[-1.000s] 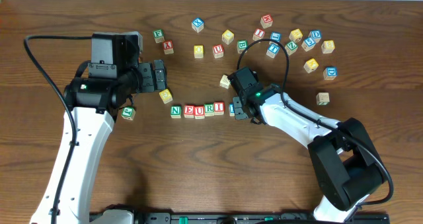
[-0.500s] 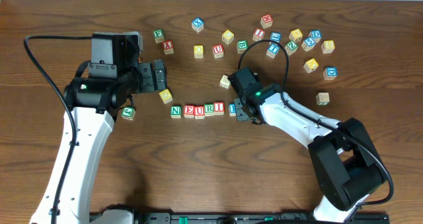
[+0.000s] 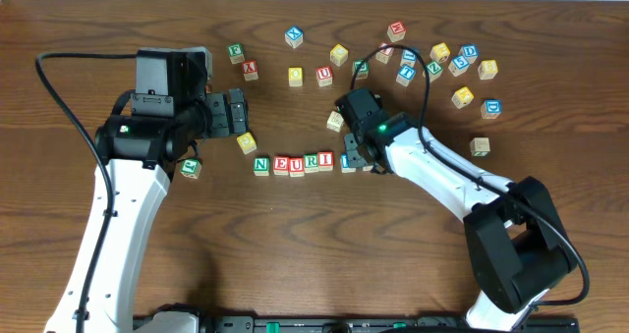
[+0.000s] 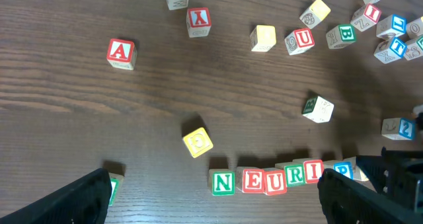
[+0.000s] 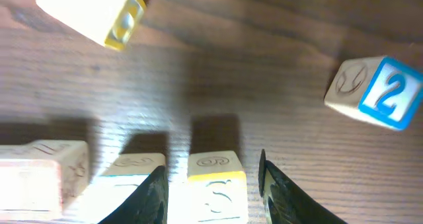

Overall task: Spell out NEURIPS
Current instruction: 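Open the right gripper to release the S block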

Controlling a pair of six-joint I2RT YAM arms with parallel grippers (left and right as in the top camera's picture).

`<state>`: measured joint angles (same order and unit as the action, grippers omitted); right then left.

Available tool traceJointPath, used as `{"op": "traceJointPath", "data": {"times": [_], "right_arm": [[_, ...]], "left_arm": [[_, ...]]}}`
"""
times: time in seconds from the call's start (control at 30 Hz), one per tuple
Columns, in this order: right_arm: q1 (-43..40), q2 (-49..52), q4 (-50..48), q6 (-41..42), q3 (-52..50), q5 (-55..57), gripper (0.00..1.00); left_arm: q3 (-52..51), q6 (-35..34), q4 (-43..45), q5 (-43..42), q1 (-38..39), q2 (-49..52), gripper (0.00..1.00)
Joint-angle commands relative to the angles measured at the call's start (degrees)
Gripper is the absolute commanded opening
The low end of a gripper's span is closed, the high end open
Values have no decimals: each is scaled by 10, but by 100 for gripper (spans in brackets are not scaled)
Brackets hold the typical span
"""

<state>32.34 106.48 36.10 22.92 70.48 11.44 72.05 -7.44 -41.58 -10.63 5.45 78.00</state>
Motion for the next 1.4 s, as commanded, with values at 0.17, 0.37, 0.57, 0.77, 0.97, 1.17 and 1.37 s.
{"op": "traceJointPath", "data": {"times": [0.17, 0.37, 0.57, 0.77, 0.97, 1.17, 1.37], "right_arm": [[3, -3, 28, -7, 57, 20, 39], [3, -3, 66, 12, 80, 19, 40], [3, -3, 143, 19, 105, -8, 39], [4, -3, 181, 32, 110, -23, 39], [4, -3, 208, 33, 110, -65, 36], [5, -3, 221, 34, 110, -65, 26], [16, -3, 231, 40, 110, -56, 17]], "left_arm": [[13, 3, 0, -3, -1, -5, 98], [13, 3, 0, -3, -1, -5, 98], [13, 3, 0, -3, -1, -5, 98], [13, 3, 0, -3, -1, -5, 98], [13, 3, 0, -3, -1, -5, 98], [13, 3, 0, -3, -1, -5, 98], [13, 3, 0, -3, -1, -5, 98]]}}
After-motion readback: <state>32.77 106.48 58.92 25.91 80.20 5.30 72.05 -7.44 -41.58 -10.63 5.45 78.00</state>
